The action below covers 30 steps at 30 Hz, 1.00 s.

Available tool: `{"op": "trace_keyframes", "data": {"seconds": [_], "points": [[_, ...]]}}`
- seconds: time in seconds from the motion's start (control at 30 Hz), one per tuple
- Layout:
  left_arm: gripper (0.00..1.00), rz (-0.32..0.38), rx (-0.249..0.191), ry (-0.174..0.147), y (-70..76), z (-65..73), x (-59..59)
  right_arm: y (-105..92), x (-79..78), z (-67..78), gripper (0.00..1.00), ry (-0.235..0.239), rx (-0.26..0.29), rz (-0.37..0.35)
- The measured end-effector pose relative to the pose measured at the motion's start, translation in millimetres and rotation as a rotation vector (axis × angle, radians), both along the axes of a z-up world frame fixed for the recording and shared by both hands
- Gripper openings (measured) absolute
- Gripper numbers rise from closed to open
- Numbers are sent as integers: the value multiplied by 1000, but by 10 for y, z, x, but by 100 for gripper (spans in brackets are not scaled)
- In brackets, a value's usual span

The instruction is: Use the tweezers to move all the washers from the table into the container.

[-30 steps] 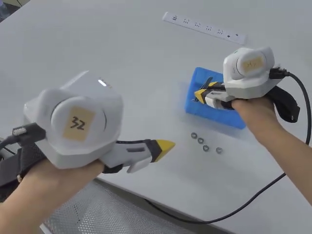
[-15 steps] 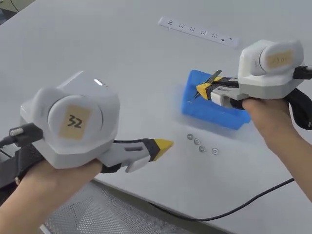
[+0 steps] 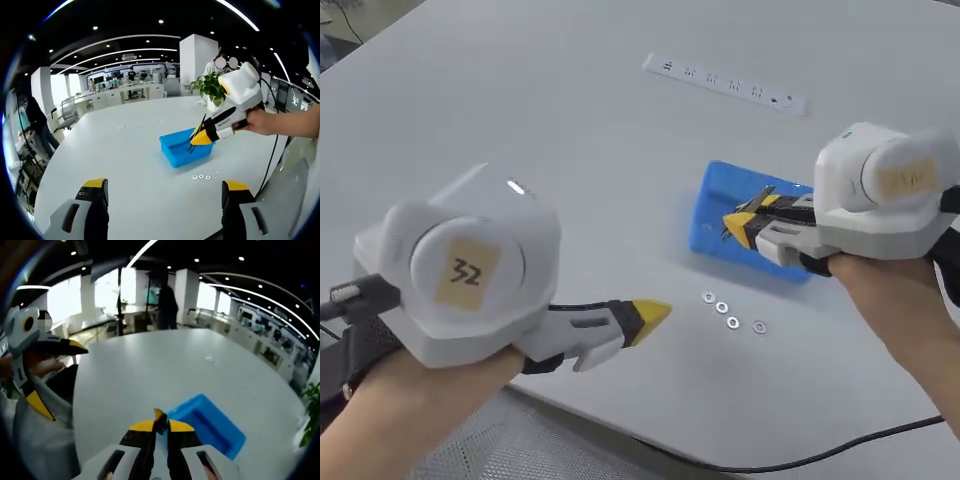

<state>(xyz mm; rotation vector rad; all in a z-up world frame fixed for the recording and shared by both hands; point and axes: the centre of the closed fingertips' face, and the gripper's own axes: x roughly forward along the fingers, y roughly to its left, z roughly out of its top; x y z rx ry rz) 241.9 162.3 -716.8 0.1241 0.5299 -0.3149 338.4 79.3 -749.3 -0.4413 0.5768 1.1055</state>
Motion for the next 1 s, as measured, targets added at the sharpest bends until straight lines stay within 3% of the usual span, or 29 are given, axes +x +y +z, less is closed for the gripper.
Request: {"op": "trace_keyframes", "data": {"seconds": [0.2, 0.37, 0.67, 1.0], "points": [[97, -3, -5, -9, -23, 9, 0, -22, -92, -54, 4, 42, 9, -24], [96, -3, -1, -8, -31, 4, -1, -24, -171, -187, 4, 56, -20, -18], [96, -8, 0, -6, -36, -40, -19, -49, -229, -402, 4, 111, -34, -22], [96, -17, -1, 9, -77, -74, -30, -56, -223, -568, 4, 140, -68, -13]]}}
